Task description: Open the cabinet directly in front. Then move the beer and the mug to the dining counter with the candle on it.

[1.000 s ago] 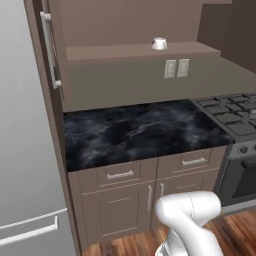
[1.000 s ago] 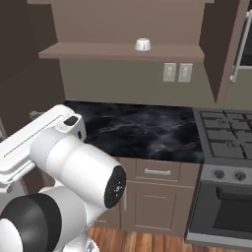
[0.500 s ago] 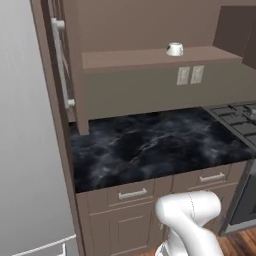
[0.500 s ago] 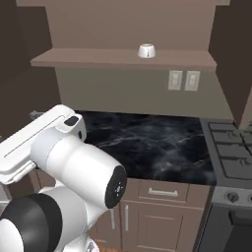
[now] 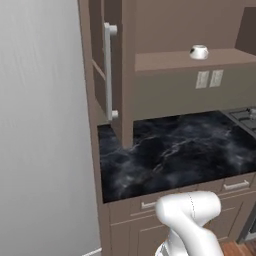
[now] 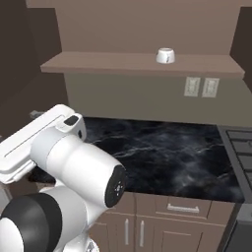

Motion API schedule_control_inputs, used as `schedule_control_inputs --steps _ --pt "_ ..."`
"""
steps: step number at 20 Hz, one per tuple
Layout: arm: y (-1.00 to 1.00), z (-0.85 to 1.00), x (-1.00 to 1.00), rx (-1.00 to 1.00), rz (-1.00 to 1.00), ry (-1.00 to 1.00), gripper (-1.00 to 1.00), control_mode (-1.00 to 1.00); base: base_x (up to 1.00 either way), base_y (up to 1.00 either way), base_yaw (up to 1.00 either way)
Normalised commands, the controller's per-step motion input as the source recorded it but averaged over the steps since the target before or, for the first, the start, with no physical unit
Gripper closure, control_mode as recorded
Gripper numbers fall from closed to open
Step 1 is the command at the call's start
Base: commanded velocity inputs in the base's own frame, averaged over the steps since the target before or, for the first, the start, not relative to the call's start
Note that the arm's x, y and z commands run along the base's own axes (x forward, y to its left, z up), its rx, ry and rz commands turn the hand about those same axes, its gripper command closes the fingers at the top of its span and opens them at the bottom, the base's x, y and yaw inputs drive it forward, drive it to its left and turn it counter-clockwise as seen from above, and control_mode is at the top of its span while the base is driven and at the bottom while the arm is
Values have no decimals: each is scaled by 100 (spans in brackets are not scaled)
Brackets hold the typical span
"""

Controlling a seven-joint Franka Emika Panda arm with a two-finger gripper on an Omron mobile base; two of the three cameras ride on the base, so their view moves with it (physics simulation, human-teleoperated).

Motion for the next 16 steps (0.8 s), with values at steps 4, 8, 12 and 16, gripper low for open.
schedule_control_inputs --steps 4,8,12,16 --pt "0 0 0 0 0 0 -100 100 35 28 0" --pt "0 0 0 0 0 0 -100 100 46 12 0" --pt "0 0 0 0 0 0 -100 100 60 0 0" --pt "0 0 0 0 0 0 -100 100 65 0 0"
